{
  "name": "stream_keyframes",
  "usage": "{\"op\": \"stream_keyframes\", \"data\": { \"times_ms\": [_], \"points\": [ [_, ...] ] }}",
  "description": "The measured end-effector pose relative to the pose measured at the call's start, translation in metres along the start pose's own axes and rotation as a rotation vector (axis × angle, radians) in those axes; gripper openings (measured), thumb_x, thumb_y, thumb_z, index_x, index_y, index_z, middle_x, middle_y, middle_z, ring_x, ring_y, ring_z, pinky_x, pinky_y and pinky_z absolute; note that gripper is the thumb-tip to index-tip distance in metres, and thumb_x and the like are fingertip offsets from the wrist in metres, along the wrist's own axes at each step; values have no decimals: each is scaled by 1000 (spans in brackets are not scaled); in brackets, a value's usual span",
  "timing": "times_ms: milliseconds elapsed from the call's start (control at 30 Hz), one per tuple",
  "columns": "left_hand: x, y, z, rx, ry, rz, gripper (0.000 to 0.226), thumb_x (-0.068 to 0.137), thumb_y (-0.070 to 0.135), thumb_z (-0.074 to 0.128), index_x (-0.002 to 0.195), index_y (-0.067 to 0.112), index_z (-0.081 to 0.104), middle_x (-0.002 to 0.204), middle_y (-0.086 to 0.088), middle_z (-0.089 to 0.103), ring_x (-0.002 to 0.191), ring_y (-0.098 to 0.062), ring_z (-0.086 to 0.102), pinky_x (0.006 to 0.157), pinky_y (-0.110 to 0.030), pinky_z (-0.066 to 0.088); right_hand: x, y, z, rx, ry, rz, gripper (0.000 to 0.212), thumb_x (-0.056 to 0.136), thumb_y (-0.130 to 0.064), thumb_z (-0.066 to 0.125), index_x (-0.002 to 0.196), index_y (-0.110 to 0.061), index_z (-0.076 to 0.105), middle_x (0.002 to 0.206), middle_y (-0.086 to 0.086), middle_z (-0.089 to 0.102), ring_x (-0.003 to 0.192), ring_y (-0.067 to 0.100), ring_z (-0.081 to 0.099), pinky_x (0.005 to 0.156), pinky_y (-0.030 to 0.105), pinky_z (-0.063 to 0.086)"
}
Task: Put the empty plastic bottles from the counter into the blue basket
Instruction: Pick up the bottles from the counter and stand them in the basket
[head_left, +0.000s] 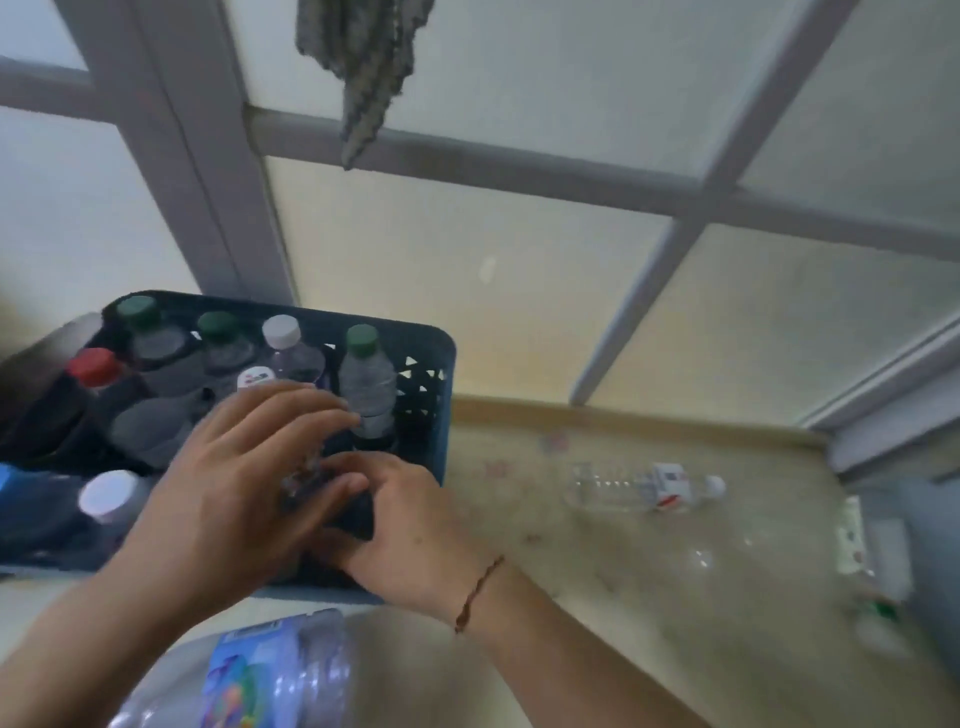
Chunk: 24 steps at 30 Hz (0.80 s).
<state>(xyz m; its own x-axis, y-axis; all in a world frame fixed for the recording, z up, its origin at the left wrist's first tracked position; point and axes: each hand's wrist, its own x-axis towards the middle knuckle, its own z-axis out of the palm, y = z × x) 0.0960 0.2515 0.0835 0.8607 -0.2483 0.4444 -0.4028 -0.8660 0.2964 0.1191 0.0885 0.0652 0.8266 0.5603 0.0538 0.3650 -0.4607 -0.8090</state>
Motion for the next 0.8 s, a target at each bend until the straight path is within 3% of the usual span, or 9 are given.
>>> {"op": "stream_keyframes", "data": {
  "times_ms": [133,267,333,433,600,700,800],
  "points": [
    [31,82,52,-254,63,122,35,88,34,61,105,7,74,116,-5,69,117,-28,58,106,-37,43,-57,49,-60,-20,293,21,39,79,-9,70,117,-14,63,111,6,66,101,17,62,90,30,50],
    [58,157,133,-382,-88,110,51,90,48,52,124,12,64,126,2,63,125,-21,50,108,-29,37,-121,120,-113,39,479,340,31,85,-27,69,115,-20,64,111,-7,67,103,5,62,89,30,52],
    [72,182,184,-344,-221,71,61,88,56,48,131,15,58,130,2,61,126,-20,50,105,-26,35,-154,158,-133,37,507,559,33,85,-31,70,117,-22,64,110,-10,67,98,3,61,86,24,51],
    [97,204,256,-140,-422,55,80,78,66,40,138,15,51,143,-7,54,130,-33,51,106,-43,42,-204,211,-156,61,569,780,34,83,-29,71,115,-22,63,104,-9,66,90,5,62,80,18,49],
    [126,211,326,68,-674,-61,93,84,68,55,156,20,19,163,-4,25,149,-28,25,120,-47,22,-243,268,-173,63,463,938,44,80,-22,73,122,-18,60,105,-2,64,88,15,65,77,14,44],
    [129,217,342,159,-676,-56,83,87,68,50,152,22,27,154,0,40,138,-27,41,113,-47,29,-242,281,-177,81,440,924,44,81,-22,72,123,-17,58,107,-1,63,89,16,64,75,12,42],
    [130,223,340,128,-640,-61,68,89,66,50,142,25,40,137,0,55,124,-28,51,100,-42,37,-228,285,-188,125,472,913,48,83,-28,71,126,-17,55,108,0,63,88,13,64,82,24,48]
  ]
}}
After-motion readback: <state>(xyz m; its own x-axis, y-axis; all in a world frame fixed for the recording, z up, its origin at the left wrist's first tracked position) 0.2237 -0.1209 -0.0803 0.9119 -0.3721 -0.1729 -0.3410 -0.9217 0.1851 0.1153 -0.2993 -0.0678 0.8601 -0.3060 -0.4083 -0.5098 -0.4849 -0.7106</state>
